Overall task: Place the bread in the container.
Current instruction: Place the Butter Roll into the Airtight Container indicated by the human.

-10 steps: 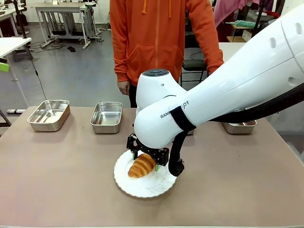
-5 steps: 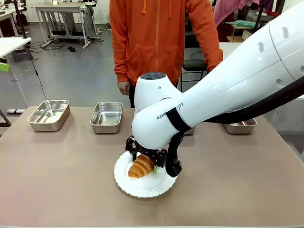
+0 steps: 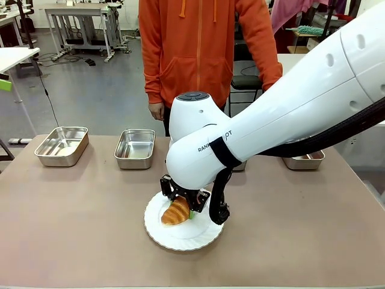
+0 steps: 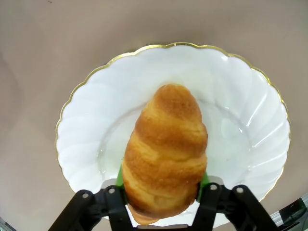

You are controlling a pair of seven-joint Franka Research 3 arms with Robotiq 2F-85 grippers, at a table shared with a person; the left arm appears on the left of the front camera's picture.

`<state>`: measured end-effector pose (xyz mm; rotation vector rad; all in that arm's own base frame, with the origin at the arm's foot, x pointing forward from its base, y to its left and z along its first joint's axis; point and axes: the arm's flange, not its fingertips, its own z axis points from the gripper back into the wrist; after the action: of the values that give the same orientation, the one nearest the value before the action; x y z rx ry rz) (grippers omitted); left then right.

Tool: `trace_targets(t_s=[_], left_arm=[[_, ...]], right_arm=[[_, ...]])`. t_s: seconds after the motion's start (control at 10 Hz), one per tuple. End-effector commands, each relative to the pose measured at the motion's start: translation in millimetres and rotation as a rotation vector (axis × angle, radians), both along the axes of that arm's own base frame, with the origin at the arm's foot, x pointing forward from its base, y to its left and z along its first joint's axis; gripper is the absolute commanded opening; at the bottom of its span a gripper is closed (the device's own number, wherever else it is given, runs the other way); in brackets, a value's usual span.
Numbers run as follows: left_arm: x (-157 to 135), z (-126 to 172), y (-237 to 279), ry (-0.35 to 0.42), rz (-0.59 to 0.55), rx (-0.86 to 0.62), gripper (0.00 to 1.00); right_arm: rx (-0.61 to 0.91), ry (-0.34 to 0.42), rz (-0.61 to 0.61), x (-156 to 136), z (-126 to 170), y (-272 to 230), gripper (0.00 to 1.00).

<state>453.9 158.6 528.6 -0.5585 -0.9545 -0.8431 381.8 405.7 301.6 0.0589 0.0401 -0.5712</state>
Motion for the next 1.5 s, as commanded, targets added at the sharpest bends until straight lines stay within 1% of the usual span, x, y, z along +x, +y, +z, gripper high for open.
trace_targets(t_s=[0.0,0.2,0.3,0.4,0.5,0.7,0.8,0.9,1.0,1.1,1.2,1.3,1.4], left_arm=[[-1.4,2.0,-0.7,-0.007,-0.003,-0.004,1.00],[-1.4,2.0,-0.7,-0.007,-0.003,-0.004,1.00],[-1.4,2.0,-0.7,-0.007,-0.003,-0.004,1.00],[-1.4,2.0,-0.7,-0.007,-0.003,-0.004,1.00],[-1.4,2.0,-0.7,-0.007,-0.003,-0.004,1.00],[-1.4,2.0,-0.7,-0.007,-0.003,-0.004,1.00],[-1.4,2.0,-0.7,-0.007,-0.003,-0.004,1.00],[-1.4,2.0,-0.7,-0.007,-0.003,-0.004,1.00],[-1.4,2.0,-0.7,-0.007,-0.003,-0.004,1.00],[-1.4,2.0,-0.7,-0.007,-0.003,-0.004,1.00],[-1.4,2.0,-0.7,-0.007,-0.003,-0.004,1.00],[-1.4,2.0,-0.7,-0.007,-0.003,-0.004,1.00],[-1.4,2.0,-0.7,-0.007,-0.003,-0.004,1.00]], right_arm=[[-0.001,0.004,0.001,-0.8,-2.2,0.7,0.41],[-0.001,0.004,0.001,-0.8,-2.2,0.7,0.41],[0.001,0.000,0.000,0.0,1.1,-0.2,0.51],[0.057,0.045,0.036,6.4,23.1,-9.9,0.42],[0.089,0.021,0.051,9.7,57.8,-22.7,0.42],[0.105,-0.026,0.082,13.2,127.7,-48.9,0.42],[0.100,-0.037,0.130,15.9,160.1,-64.6,0.42],[0.082,-0.030,0.203,21.6,191.7,-88.1,0.42],[0.059,-0.026,0.275,29.7,210.4,-112.3,0.42],[-0.021,-0.012,0.378,41.1,220.5,-140.6,0.42],[-0.041,-0.011,0.454,56.4,226.0,-171.2,0.42],[-0.060,-0.025,0.551,76.5,226.2,-208.7,0.42],[-0.106,-0.071,0.673,94.2,217.1,-239.6,0.42]])
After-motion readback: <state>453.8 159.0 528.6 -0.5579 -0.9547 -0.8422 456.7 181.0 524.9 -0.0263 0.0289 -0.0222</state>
